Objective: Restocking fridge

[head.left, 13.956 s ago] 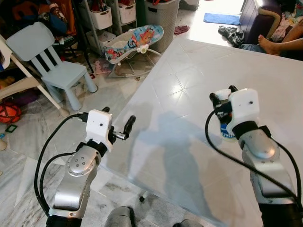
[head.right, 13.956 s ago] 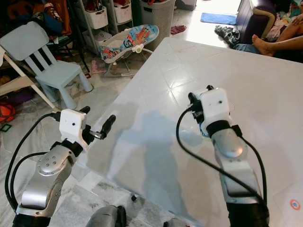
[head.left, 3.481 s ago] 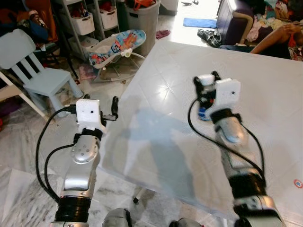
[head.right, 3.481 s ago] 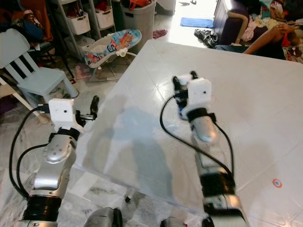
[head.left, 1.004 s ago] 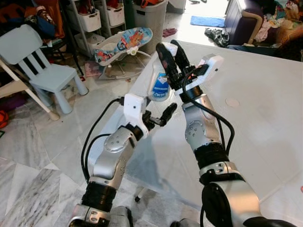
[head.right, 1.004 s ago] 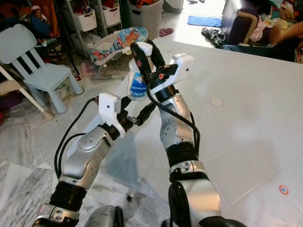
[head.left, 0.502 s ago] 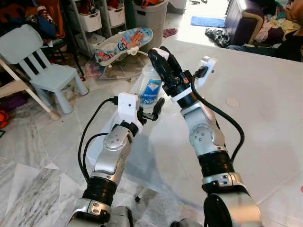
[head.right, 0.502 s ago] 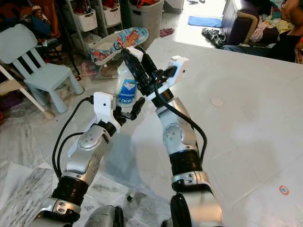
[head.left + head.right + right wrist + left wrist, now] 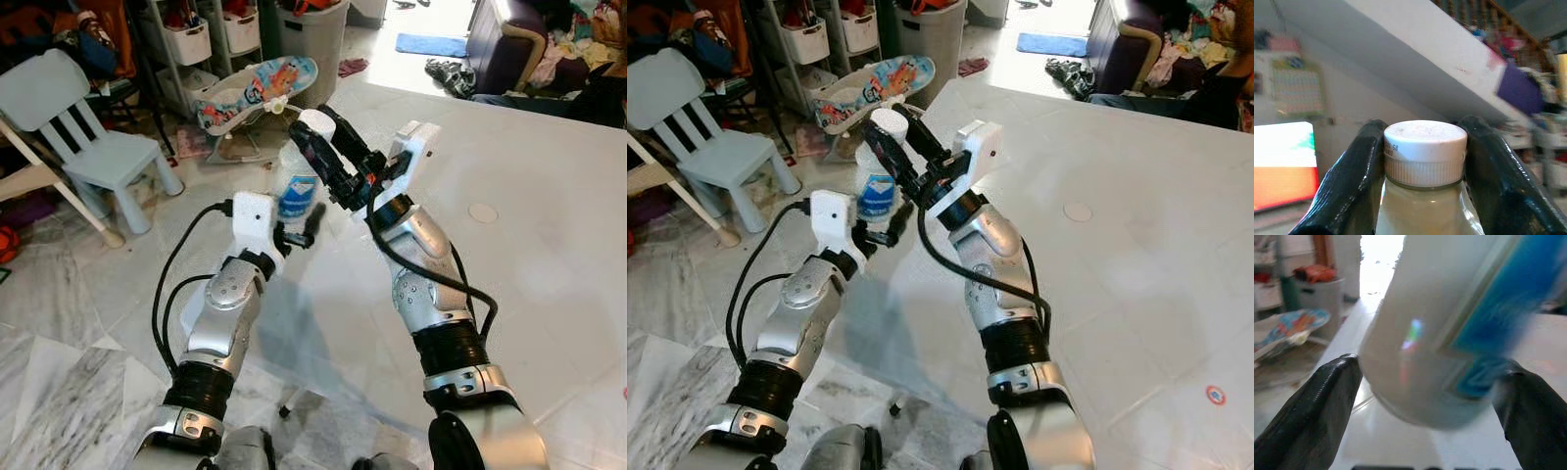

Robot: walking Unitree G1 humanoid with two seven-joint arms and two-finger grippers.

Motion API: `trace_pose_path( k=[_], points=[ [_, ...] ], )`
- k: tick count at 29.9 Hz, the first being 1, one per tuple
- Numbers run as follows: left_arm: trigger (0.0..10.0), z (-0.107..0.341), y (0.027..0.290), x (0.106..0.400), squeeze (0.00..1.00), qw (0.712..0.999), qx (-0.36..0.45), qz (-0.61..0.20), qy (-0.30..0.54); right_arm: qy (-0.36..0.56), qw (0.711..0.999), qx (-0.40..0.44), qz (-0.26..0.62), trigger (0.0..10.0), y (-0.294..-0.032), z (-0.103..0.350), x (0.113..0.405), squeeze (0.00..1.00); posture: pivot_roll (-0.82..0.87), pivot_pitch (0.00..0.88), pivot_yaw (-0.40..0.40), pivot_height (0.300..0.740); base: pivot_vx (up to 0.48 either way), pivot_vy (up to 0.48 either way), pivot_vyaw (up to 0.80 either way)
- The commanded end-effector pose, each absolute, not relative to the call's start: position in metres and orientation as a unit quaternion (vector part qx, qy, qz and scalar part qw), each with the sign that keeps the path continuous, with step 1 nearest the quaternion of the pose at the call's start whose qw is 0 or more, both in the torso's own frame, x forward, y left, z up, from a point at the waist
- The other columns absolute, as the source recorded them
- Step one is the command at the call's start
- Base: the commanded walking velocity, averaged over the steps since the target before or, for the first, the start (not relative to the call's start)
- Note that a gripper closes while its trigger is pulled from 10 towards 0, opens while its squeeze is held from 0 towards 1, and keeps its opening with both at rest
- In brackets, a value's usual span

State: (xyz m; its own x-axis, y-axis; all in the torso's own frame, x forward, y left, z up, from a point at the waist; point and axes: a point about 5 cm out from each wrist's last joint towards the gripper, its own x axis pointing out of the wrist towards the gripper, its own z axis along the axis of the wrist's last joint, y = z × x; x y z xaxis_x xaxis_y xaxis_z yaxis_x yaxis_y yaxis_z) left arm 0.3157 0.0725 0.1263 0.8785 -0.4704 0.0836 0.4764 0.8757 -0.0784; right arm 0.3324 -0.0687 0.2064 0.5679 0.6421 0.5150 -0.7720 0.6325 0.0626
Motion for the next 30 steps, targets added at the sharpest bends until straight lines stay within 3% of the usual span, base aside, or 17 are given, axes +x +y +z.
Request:
trace_pose_path(
  k=[1,11,19,24,30],
  points=[
    [10.0,0.128,0.072,0.312,0.0,0.964,-0.045,-0.258,-0.035,-0.249,0.877,0.124,0.391,10.0,-0.073,0.215,0.335,0.0,0.03,0.0,-0.008,0.74,0.0,0.0,0.0],
    [10.0,0.121,0.069,0.296,0.0,0.942,-0.042,-0.333,0.001,-0.263,0.893,0.076,0.356,10.0,-0.077,0.21,0.337,0.0,0.03,0.0,-0.006,0.74,0.0,0.0,0.0],
    [10.0,0.117,0.104,0.299,0.0,0.964,-0.022,-0.265,0.014,-0.227,0.949,0.07,0.207,10.0,-0.117,0.185,0.33,0.0,0.02,0.0,0.003,0.74,0.0,0.0,0.0],
    [10.0,0.112,0.13,0.301,0.0,0.981,-0.013,-0.19,0.019,-0.206,0.966,0.055,0.148,10.0,-0.133,0.171,0.325,0.0,0.02,0.0,0.012,0.74,0.0,0.0,0.0],
    [10.0,0.112,0.145,0.304,0.0,0.989,-0.011,-0.145,0.021,-0.157,0.983,0.021,0.095,10.0,-0.139,0.156,0.324,0.0,0.02,0.0,0.011,0.74,0.0,0.0,0.0]
  ],
)
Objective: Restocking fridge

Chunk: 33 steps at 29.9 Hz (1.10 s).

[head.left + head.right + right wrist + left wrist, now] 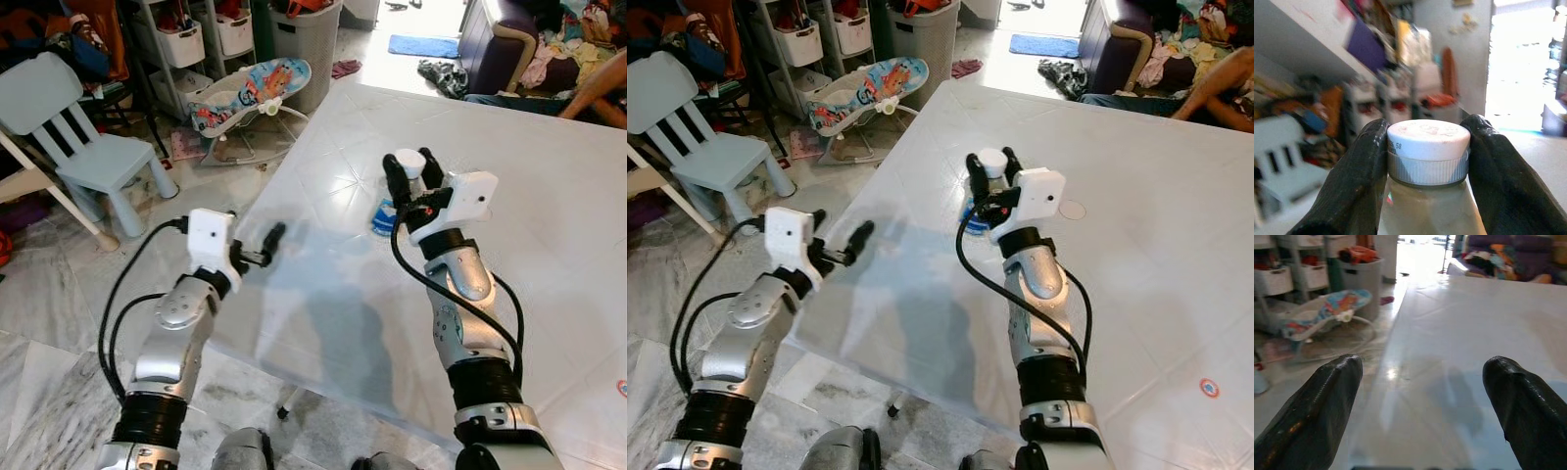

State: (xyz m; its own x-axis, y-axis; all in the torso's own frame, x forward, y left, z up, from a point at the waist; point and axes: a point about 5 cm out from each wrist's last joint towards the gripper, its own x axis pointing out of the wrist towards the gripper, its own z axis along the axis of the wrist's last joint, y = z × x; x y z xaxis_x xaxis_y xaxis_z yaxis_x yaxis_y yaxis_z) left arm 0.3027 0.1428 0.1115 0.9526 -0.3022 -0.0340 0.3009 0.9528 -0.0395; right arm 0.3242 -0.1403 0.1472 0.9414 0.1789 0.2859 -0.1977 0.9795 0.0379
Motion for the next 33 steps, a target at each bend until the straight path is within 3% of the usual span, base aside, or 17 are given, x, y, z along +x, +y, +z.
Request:
trace_pose_path(
  k=[1,11,17,33],
  points=[
    [10.0,0.112,0.145,0.304,0.0,0.989,-0.011,-0.145,0.021,-0.154,0.983,0.022,0.094,10.0,-0.138,0.155,0.324,0.0,0.02,0.0,0.011,0.74,0.0,0.0,0.0],
    [10.0,0.112,0.14,0.302,0.0,0.989,-0.015,-0.146,0.017,-0.148,0.987,0.02,0.059,10.0,-0.145,0.148,0.318,0.0,0.02,0.0,0.008,0.74,0.0,0.0,0.0],
    [10.0,0.113,0.139,0.302,0.0,0.989,-0.017,-0.145,0.014,-0.19,0.979,0.002,0.073,10.0,-0.141,0.159,0.311,0.0,0.02,0.0,0.007,0.74,0.0,0.0,0.0],
    [10.0,0.114,0.138,0.302,0.0,0.989,-0.018,-0.146,0.007,-0.179,0.979,0.01,0.096,10.0,-0.132,0.15,0.298,0.0,0.02,0.0,0.003,0.74,0.0,0.0,0.0]
  ],
)
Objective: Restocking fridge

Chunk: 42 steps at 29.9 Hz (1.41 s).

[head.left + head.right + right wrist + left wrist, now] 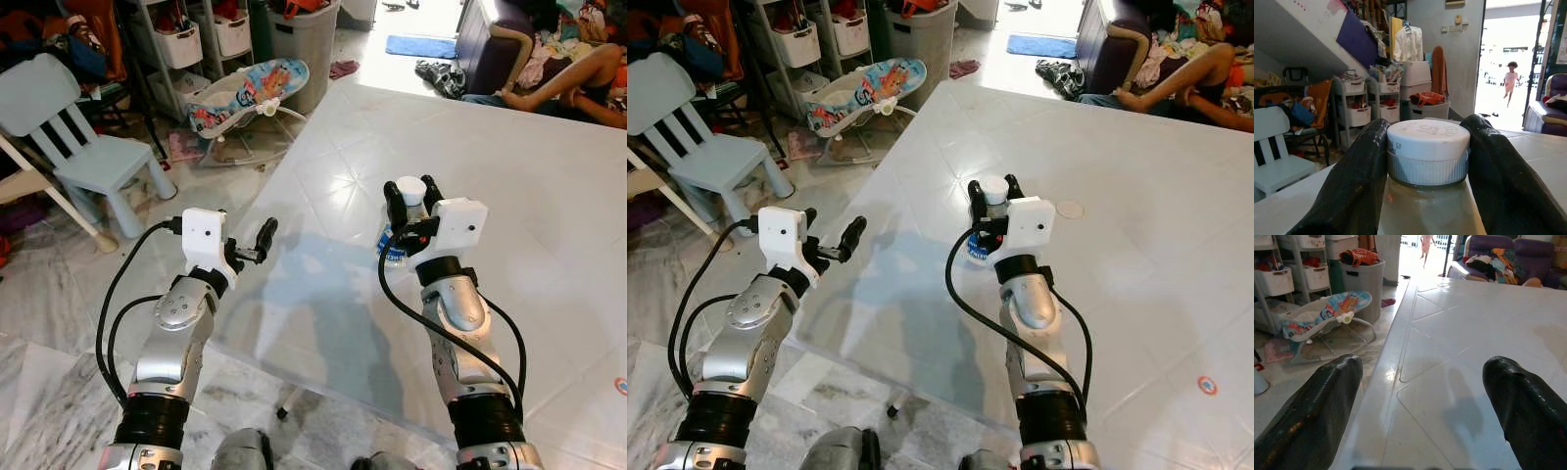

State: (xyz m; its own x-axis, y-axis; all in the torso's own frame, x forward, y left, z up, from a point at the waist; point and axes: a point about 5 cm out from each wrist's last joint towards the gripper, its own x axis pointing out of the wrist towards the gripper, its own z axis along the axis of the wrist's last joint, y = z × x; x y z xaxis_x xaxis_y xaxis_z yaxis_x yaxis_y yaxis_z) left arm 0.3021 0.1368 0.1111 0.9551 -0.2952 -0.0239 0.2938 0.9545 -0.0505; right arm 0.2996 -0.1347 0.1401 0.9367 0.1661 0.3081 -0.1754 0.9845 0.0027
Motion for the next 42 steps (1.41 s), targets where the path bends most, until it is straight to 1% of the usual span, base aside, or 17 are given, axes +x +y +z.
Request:
trace_pose_path(
  k=[1,2,3,4,5,6,7,8,13,14,15,16,25,26,29,34,42],
  points=[
    [10.0,0.114,0.138,0.302,0.0,0.989,-0.018,-0.146,0.007,-0.179,0.979,0.01,0.096,10.0,-0.132,0.15,0.298,0.0,0.02,0.0,0.003,0.74,0.0,0.0,0.0],
    [10.0,0.114,0.138,0.302,0.0,0.989,-0.018,-0.146,0.007,-0.178,0.979,0.012,0.099,10.0,-0.132,0.15,0.297,0.03,0.02,0.0,0.004,0.74,0.0,0.0,0.0],
    [10.0,0.114,0.138,0.302,0.0,0.989,-0.018,-0.146,0.007,-0.178,0.979,0.012,0.099,10.0,-0.131,0.15,0.297,0.03,0.02,0.0,0.004,0.74,0.0,0.0,0.0],
    [10.0,0.114,0.138,0.302,0.0,0.989,-0.018,-0.146,0.006,-0.177,0.979,0.013,0.1,10.0,-0.131,0.15,0.297,0.31,0.02,0.0,0.004,0.74,0.0,0.0,0.0],
    [10.0,0.114,0.138,0.302,0.0,0.989,-0.018,-0.146,0.006,-0.177,0.979,0.013,0.1,10.0,-0.131,0.15,0.297,0.31,0.02,0.0,0.004,0.74,0.0,0.0,0.0],
    [10.0,0.114,0.138,0.302,0.0,0.989,-0.019,-0.146,0.006,-0.177,0.979,0.013,0.101,10.0,-0.131,0.15,0.297,0.71,0.02,0.0,0.004,0.74,0.0,0.0,0.0],
    [10.0,0.115,0.138,0.302,0.0,0.989,-0.019,-0.146,0.006,-0.176,0.979,0.014,0.101,10.0,-0.131,0.15,0.297,0.71,0.02,0.0,0.004,0.74,0.0,0.0,0.0],
    [10.0,0.115,0.138,0.302,0.0,0.989,-0.019,-0.147,0.006,-0.175,0.979,0.014,0.103,10.0,-0.131,0.15,0.297,0.77,0.02,0.0,0.004,0.74,0.0,0.0,0.0],
    [10.0,0.115,0.137,0.302,0.0,0.989,-0.019,-0.146,0.007,-0.173,0.979,0.014,0.11,10.0,-0.13,0.149,0.296,0.76,0.02,0.0,0.002,0.74,0.0,0.0,0.0],
    [10.0,0.115,0.137,0.302,0.0,0.989,-0.02,-0.145,0.007,-0.172,0.979,0.015,0.112,10.0,-0.129,0.149,0.296,0.79,0.02,0.0,0.002,0.74,0.0,0.0,0.0],
    [10.0,0.115,0.137,0.302,0.0,0.989,-0.02,-0.145,0.006,-0.173,0.978,0.014,0.113,10.0,-0.129,0.15,0.295,0.88,0.02,0.0,0.002,0.74,0.0,0.0,0.0],
    [10.0,0.115,0.137,0.302,0.0,0.989,-0.02,-0.145,0.006,-0.172,0.978,0.014,0.114,10.0,-0.129,0.15,0.295,0.87,0.02,0.0,0.002,0.74,0.0,0.0,0.0],
    [10.0,0.115,0.137,0.303,0.0,0.989,-0.022,-0.145,0.005,-0.174,0.977,0.011,0.121,10.0,-0.129,0.152,0.294,0.87,0.02,0.0,-0.001,0.74,0.0,0.0,0.0],
    [10.0,0.115,0.137,0.303,0.0,0.989,-0.022,-0.144,0.006,-0.175,0.976,0.014,0.127,10.0,-0.128,0.153,0.294,1.0,0.02,0.0,-0.001,0.74,0.0,0.0,0.0],
    [10.0,0.114,0.137,0.302,0.0,0.989,-0.022,-0.145,0.007,-0.179,0.971,0.02,0.156,10.0,-0.123,0.159,0.294,1.0,0.01,0.0,0.0,0.74,0.0,0.0,0.0],
    [10.0,0.114,0.136,0.302,0.0,0.989,-0.022,-0.148,0.009,-0.168,0.97,0.011,0.175,10.0,-0.118,0.165,0.292,1.0,0.01,0.0,-0.001,0.74,0.0,0.0,0.0],
    [10.0,0.113,0.137,0.302,0.0,0.988,-0.023,-0.151,0.013,-0.155,0.976,-0.007,0.151,10.0,-0.127,0.165,0.285,1.0,0.01,0.0,-0.001,0.74,0.0,0.0,0.0]
  ],
)
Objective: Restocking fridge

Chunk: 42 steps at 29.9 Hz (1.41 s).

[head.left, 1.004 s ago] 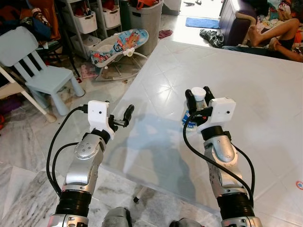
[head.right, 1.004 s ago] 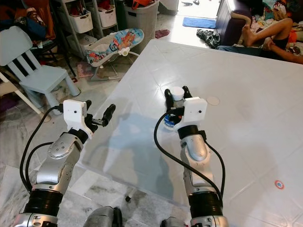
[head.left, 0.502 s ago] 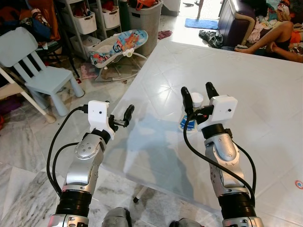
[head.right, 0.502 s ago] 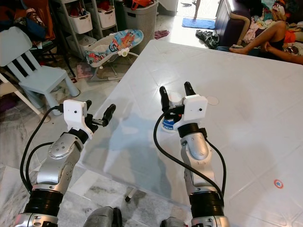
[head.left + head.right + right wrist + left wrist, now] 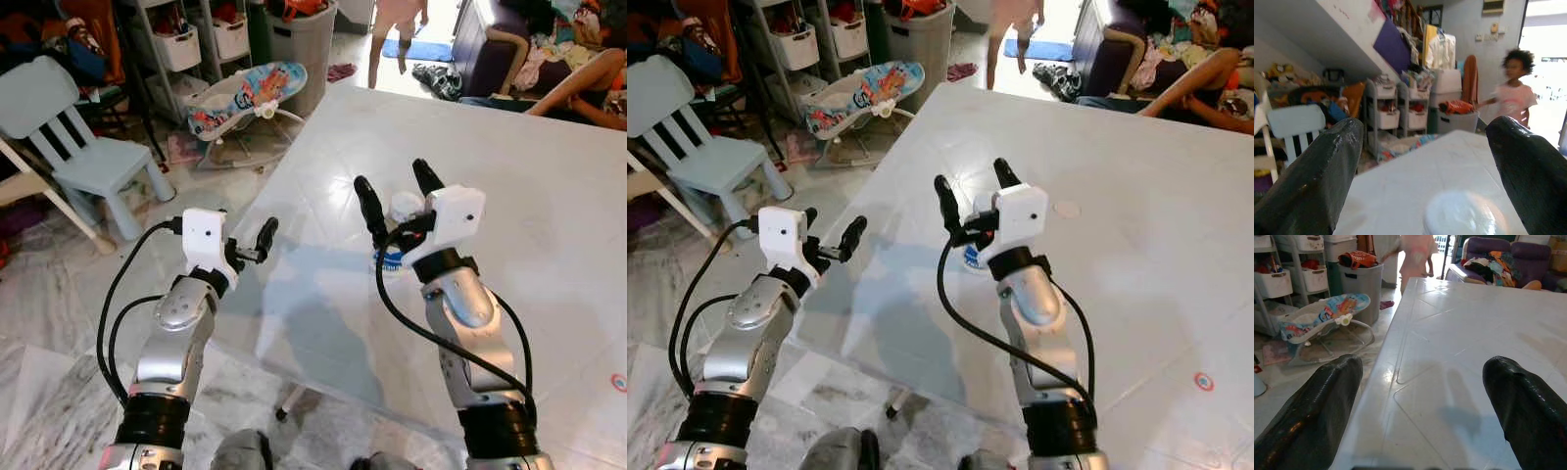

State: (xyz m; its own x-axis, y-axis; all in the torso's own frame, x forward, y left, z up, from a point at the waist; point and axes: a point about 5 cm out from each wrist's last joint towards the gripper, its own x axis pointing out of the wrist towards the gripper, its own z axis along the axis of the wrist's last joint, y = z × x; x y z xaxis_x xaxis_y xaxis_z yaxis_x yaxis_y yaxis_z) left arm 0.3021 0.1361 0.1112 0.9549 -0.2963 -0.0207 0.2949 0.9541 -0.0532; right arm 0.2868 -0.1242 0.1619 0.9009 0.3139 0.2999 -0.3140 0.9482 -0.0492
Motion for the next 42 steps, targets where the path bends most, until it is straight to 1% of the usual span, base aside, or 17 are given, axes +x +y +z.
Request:
trace_pose_path(
  k=[1,6,7,8,9,10,11,12,19,27,36,38,39,40,42],
  points=[
    [10.0,0.113,0.136,0.301,0.0,0.988,-0.023,-0.152,0.013,-0.154,0.978,-0.011,0.144,10.0,-0.128,0.165,0.284,1.0,0.01,0.0,-0.001,0.74,0.0,0.0,0.0],
    [10.0,0.112,0.134,0.302,0.0,0.986,-0.025,-0.162,0.016,-0.126,0.986,-0.025,0.106,10.0,-0.134,0.162,0.282,1.0,0.0,0.0,0.002,0.74,0.0,0.0,0.0],
    [10.0,0.112,0.134,0.302,0.0,0.986,-0.024,-0.163,0.017,-0.124,0.987,-0.025,0.102,10.0,-0.134,0.162,0.282,0.93,0.0,0.0,0.002,0.74,0.0,0.0,0.0],
    [10.0,0.112,0.134,0.302,0.0,0.986,-0.024,-0.164,0.018,-0.121,0.987,-0.021,0.099,10.0,-0.134,0.161,0.282,0.58,0.0,0.0,0.002,0.74,0.0,0.0,0.0],
    [10.0,0.112,0.133,0.303,0.0,0.986,-0.024,-0.165,0.018,-0.115,0.988,-0.03,0.096,10.0,-0.134,0.16,0.282,0.31,0.0,0.0,0.003,0.74,0.0,0.0,0.0],
    [10.0,0.112,0.133,0.303,0.0,0.986,-0.024,-0.166,0.018,-0.113,0.988,-0.034,0.095,10.0,-0.135,0.159,0.282,0.31,0.0,0.0,0.003,0.74,0.0,0.0,0.0],
    [10.0,0.112,0.133,0.303,0.0,0.986,-0.024,-0.166,0.018,-0.112,0.989,-0.036,0.093,10.0,-0.135,0.159,0.282,0.17,0.01,0.0,0.003,0.74,0.0,0.0,0.0],
    [10.0,0.112,0.132,0.302,0.0,0.985,-0.025,-0.168,0.019,-0.103,0.99,-0.034,0.088,10.0,-0.136,0.156,0.283,0.0,0.01,0.0,0.003,0.74,0.0,0.0,0.0],
    [10.0,0.112,0.13,0.301,0.0,0.984,-0.025,-0.173,0.021,-0.078,0.993,-0.029,0.083,10.0,-0.136,0.152,0.291,0.0,0.01,0.0,0.002,0.74,0.0,0.0,0.0],
    [10.0,0.111,0.13,0.301,0.0,0.984,-0.025,-0.175,0.023,-0.051,0.994,-0.032,0.096,10.0,-0.129,0.148,0.298,0.0,0.01,0.0,-0.002,0.74,0.0,0.0,0.0],
    [10.0,0.111,0.129,0.3,0.0,0.984,-0.025,-0.177,0.025,-0.039,0.993,-0.029,0.111,10.0,-0.127,0.147,0.304,0.0,0.02,0.0,-0.004,0.74,0.0,0.0,0.0],
    [10.0,0.11,0.129,0.3,0.0,0.984,-0.025,-0.177,0.025,-0.039,0.992,-0.03,0.113,9.8,-0.127,0.147,0.306,0.0,0.02,0.0,-0.004,0.74,0.0,0.0,0.0],
    [10.0,0.11,0.128,0.299,0.0,0.984,-0.025,-0.177,0.025,-0.038,0.992,-0.032,0.112,2.0,-0.128,0.148,0.307,0.0,0.02,0.0,-0.006,0.74,0.0,0.0,0.0],
    [10.0,0.11,0.128,0.299,0.0,0.984,-0.025,-0.177,0.026,-0.037,0.992,-0.034,0.112,0.0,-0.128,0.148,0.308,0.0,0.02,0.0,-0.006,0.74,0.0,0.0,0.0],
    [10.0,0.11,0.128,0.299,0.0,0.983,-0.025,-0.177,0.026,-0.036,0.992,-0.034,0.112,0.0,-0.128,0.148,0.309,0.0,0.02,0.0,-0.006,0.74,0.0,0.0,0.0]
  ],
)
